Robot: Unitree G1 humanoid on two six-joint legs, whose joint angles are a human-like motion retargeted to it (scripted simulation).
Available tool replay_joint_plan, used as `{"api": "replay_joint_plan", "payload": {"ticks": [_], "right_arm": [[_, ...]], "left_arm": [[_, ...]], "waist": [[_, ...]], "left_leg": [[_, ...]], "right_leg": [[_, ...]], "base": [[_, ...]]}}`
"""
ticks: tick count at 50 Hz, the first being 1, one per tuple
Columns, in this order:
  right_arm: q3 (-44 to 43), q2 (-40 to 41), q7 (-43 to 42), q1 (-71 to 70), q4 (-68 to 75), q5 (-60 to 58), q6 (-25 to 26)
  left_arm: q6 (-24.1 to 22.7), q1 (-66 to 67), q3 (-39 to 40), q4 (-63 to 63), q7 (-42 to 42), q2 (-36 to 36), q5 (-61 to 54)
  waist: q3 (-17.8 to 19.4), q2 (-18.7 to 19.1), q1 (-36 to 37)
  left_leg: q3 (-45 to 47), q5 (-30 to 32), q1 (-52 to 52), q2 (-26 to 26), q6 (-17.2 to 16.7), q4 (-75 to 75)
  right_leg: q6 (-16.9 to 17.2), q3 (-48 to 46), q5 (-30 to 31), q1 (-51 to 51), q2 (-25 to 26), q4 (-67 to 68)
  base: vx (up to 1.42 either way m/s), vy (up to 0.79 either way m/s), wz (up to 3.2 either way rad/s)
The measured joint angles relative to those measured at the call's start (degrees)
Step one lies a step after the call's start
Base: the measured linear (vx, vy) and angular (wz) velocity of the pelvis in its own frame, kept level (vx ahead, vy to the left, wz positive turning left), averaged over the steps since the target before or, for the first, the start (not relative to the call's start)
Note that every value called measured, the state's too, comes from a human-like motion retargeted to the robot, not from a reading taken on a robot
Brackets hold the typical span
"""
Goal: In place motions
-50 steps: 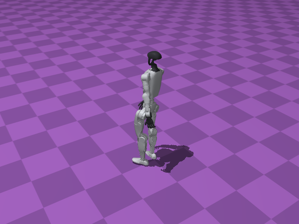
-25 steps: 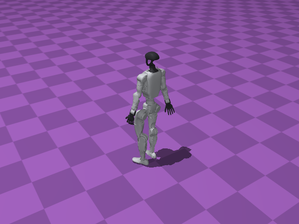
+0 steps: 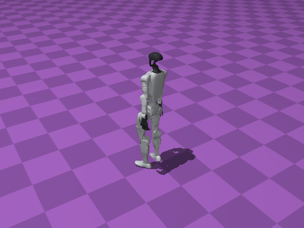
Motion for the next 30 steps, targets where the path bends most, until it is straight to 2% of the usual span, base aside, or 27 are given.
{"api": "replay_joint_plan", "payload": {"ticks": [3, 7, 11, 15, 22, 26, 30], "right_arm": [[1.1, 2.1, 3.6, -4.7, -8.6, -2.2, -3.3], [3.1, 4.9, 8.4, -9.4, -19.8, 0.7, -7.1], [4.3, 6.9, 10.1, -11.9, -26.2, 5.8, -10.6], [5.0, 7.2, 10.0, -11.6, -27.7, 6.6, -12.5], [3.2, 3.7, 6.8, -4.0, -17.4, -1.8, -9.8], [-1.1, 0.1, 1.2, 2.2, -5.9, -6.3, -5.6], [-7.7, -4.4, -3.6, 11.0, 1.8, -5.3, -0.9]], "left_arm": [[3.6, 7.6, 2.9, 4.9, 1.7, -0.5, 0.1], [7.0, 17.1, 7.3, 6.5, 1.2, -2.1, -1.6], [7.0, 21.9, 10.6, 6.5, 1.6, -4.3, -2.4], [6.9, 20.6, 11.7, 6.5, 1.2, -4.8, -4.3], [5.1, 5.4, 7.4, 4.8, 2.8, -1.9, -9.9], [4.4, -6.9, 4.2, 1.5, 3.1, 0.4, -12.6], [3.3, -17.7, 2.5, -4.2, 1.0, 1.6, -12.6]], "waist": [[0.0, -0.9, -3.6], [0.5, -0.6, -3.9], [0.3, -0.4, -4.6], [-0.1, -0.8, -4.9], [-0.8, -1.7, -5.5], [-0.9, -2.1, -6.2], [-0.9, -2.2, -6.4]], "left_leg": [[-3.7, 0.3, -0.2, -2.0, 0.5, 0.1], [-2.5, 0.0, 0.2, -1.5, 0.3, -0.1], [-1.6, -0.3, 0.2, -1.0, 0.2, -0.2], [-0.9, -0.5, 0.0, -0.8, 0.1, -0.3], [-0.2, -0.6, -0.1, -0.8, 0.5, -0.4], [-0.2, -0.4, 0.0, -0.9, 0.9, -0.5], [-0.6, -0.4, 0.0, -1.2, 1.3, -0.5]], "right_leg": [[-1.7, -4.5, 0.9, 0.9, 0.6, -2.1], [-1.5, -3.1, 0.9, 0.3, 0.7, -1.5], [-1.5, -2.1, 1.1, -0.5, 1.2, -1.4], [-1.6, -1.0, 1.3, -1.3, 1.4, -1.3], [-1.7, -0.2, 1.7, -1.7, 1.8, -1.6], [-1.7, -0.3, 1.8, -1.2, 1.9, -1.8], [-1.9, -0.1, 1.9, -0.8, 1.9, -2.0]], "base": [[0.03, -0.03, -0.07], [0.01, -0.03, -0.12], [0.01, -0.02, -0.24], [0.01, -0.02, -0.17], [0.00, 0.00, 0.00], [0.03, 0.02, -0.01], [0.07, 0.03, -0.06]]}}
